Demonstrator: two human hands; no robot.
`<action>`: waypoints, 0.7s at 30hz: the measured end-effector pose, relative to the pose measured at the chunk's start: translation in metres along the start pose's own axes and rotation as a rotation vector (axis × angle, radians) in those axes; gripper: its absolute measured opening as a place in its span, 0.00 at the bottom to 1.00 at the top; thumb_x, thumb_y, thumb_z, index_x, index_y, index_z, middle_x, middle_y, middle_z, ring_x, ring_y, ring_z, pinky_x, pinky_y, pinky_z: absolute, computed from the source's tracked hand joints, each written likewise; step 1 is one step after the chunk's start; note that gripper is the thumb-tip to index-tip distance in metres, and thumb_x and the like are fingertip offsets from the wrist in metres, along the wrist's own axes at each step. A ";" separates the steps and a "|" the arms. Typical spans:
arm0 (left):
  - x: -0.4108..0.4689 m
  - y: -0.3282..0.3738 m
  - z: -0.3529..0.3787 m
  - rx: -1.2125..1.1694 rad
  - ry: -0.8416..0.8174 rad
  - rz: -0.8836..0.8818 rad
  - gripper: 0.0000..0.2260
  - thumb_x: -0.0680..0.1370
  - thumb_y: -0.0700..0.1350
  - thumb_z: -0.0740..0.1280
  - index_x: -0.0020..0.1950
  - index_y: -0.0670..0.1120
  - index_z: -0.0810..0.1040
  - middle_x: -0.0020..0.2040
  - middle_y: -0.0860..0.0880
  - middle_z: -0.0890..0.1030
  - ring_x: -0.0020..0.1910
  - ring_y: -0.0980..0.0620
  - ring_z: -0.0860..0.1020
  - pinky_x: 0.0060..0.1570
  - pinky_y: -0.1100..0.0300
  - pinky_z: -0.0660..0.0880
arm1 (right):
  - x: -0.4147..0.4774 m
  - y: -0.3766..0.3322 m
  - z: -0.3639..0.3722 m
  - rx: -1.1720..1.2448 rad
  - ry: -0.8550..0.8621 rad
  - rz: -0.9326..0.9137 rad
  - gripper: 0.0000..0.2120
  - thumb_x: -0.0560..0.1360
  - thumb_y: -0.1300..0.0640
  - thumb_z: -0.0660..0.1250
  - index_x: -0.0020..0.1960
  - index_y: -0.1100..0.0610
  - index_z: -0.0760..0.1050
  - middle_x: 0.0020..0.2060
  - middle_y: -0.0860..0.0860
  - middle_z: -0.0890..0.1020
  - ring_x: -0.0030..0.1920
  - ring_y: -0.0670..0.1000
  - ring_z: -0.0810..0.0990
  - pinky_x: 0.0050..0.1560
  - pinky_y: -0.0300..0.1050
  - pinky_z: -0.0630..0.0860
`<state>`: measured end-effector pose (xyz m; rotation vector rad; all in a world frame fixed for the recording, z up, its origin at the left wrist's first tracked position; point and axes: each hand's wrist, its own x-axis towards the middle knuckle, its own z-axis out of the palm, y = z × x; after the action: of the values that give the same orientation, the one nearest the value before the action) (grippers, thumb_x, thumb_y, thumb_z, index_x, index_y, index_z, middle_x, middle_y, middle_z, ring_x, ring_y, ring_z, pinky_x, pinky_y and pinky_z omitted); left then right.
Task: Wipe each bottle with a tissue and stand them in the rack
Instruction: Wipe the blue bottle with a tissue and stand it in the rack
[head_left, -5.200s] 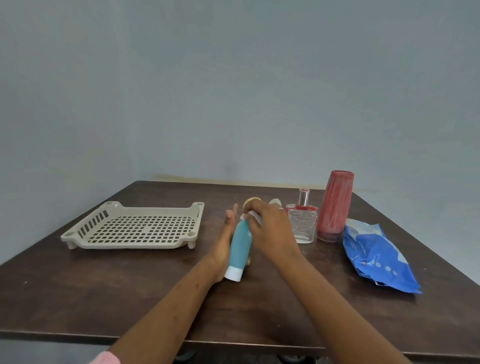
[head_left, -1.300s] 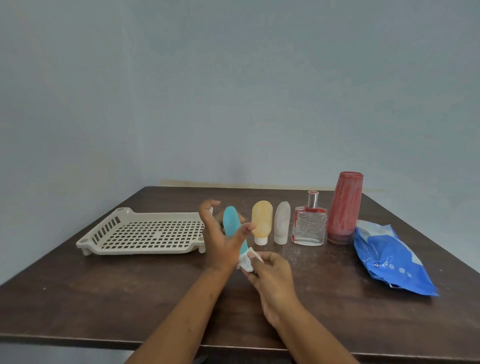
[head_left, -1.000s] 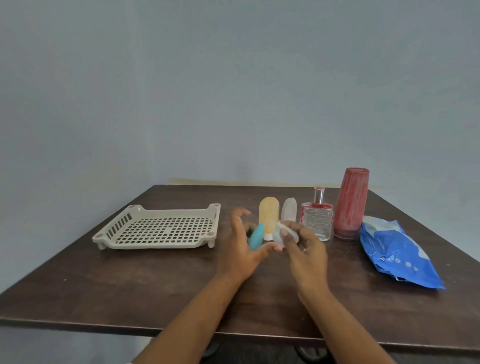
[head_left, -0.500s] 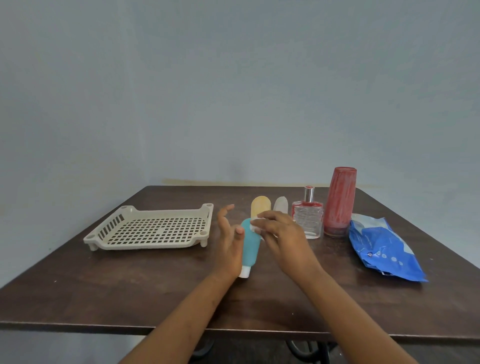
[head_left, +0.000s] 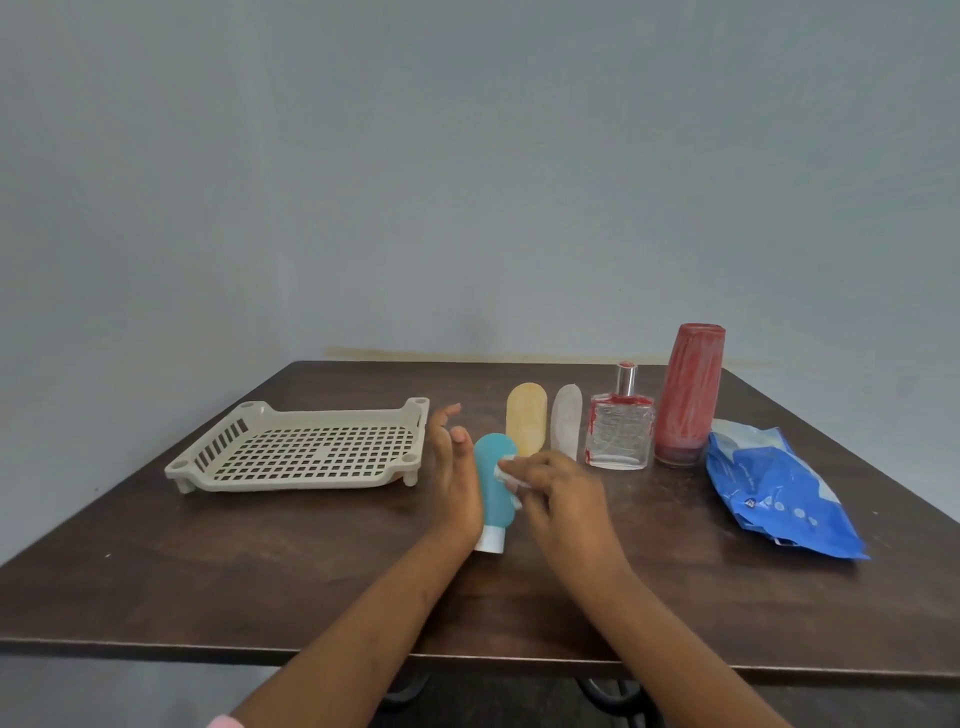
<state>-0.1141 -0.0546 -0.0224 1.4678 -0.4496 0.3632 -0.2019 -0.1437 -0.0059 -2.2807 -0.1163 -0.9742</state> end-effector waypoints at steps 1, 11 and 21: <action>0.002 -0.001 0.000 0.004 0.017 -0.017 0.39 0.62 0.83 0.42 0.60 0.60 0.65 0.56 0.67 0.68 0.55 0.70 0.70 0.57 0.66 0.66 | -0.004 0.000 0.001 -0.009 -0.035 0.004 0.10 0.76 0.63 0.66 0.54 0.56 0.81 0.49 0.52 0.81 0.50 0.46 0.79 0.53 0.28 0.70; 0.007 0.004 -0.005 -0.397 -0.115 -0.350 0.37 0.66 0.74 0.48 0.62 0.51 0.72 0.43 0.33 0.80 0.36 0.40 0.82 0.36 0.51 0.81 | -0.018 -0.009 -0.009 -0.225 -0.301 -0.149 0.15 0.77 0.62 0.62 0.62 0.54 0.77 0.56 0.51 0.79 0.56 0.51 0.75 0.57 0.43 0.71; 0.001 0.005 -0.002 -0.398 -0.243 -0.339 0.38 0.70 0.70 0.46 0.54 0.41 0.79 0.42 0.39 0.82 0.38 0.46 0.81 0.35 0.57 0.78 | 0.040 -0.010 -0.001 -0.307 -0.102 -0.071 0.11 0.77 0.61 0.62 0.55 0.53 0.79 0.50 0.50 0.79 0.51 0.51 0.73 0.49 0.42 0.71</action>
<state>-0.1156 -0.0520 -0.0180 1.1716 -0.4284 -0.1711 -0.1766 -0.1427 0.0273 -2.6242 -0.0973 -0.9659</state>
